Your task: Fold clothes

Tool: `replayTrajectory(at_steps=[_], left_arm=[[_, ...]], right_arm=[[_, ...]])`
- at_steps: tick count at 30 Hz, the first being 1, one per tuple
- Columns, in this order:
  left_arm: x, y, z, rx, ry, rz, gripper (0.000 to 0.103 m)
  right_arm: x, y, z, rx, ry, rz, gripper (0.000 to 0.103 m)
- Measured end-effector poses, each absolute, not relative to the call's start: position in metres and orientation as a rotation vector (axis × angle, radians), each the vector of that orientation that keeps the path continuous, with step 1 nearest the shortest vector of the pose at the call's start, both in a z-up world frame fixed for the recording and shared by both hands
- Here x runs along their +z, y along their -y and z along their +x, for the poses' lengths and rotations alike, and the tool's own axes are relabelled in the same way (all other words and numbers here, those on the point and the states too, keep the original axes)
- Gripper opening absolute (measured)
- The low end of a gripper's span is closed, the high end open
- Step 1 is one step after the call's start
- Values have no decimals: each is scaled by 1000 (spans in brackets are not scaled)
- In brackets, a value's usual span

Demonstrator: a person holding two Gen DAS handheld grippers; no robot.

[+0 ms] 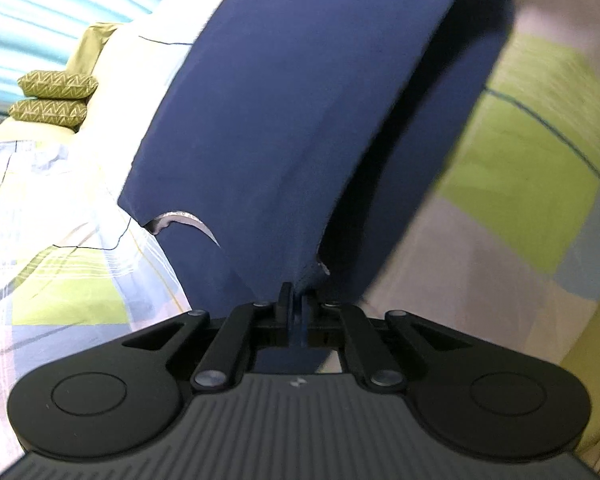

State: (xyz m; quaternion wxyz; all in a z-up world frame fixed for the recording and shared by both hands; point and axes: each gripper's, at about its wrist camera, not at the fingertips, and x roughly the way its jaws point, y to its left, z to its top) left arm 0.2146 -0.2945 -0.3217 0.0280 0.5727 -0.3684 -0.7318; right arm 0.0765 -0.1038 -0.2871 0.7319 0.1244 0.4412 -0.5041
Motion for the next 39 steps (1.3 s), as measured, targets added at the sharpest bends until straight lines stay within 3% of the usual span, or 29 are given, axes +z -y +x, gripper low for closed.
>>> replayTrajectory(at_steps=[5, 9, 12, 13, 16, 19, 24, 28, 34, 37, 39], left_arm=[[-355, 293, 206, -2199, 1140, 1740, 1], [-368, 286, 208, -2145, 1144, 1731, 0], [-361, 276, 217, -2104, 1097, 1799, 6], [-355, 275, 218, -2097, 1038, 1810, 19], [-327, 280, 215, -2069, 735, 1744, 18], [-291, 283, 195, -2070, 265, 1554, 18], [-267, 247, 141, -2115, -315, 1258, 26], [-289, 203, 93, -2094, -526, 1170, 30], [-347, 177, 74, -1817, -581, 1284, 30], [-330, 162, 69, -1706, -614, 1236, 29], [-312, 153, 62, -1644, -642, 1145, 37]], right_arm=[[-315, 111, 83, -1120, -1018, 296, 2], [-323, 115, 86, -1079, -1067, 337, 12], [-304, 114, 74, -1063, -977, 428, 30], [-299, 113, 70, -1072, -948, 434, 32], [-294, 120, 59, -1088, -936, 459, 35], [-310, 130, 52, -1011, -1028, 557, 32], [-263, 137, -15, -1147, -853, 566, 33], [-261, 159, -84, -1249, -835, 560, 33], [-313, 205, -172, -1165, -935, 508, 34], [-317, 199, -195, -1034, -955, 481, 33], [-301, 190, -204, -955, -896, 454, 34]])
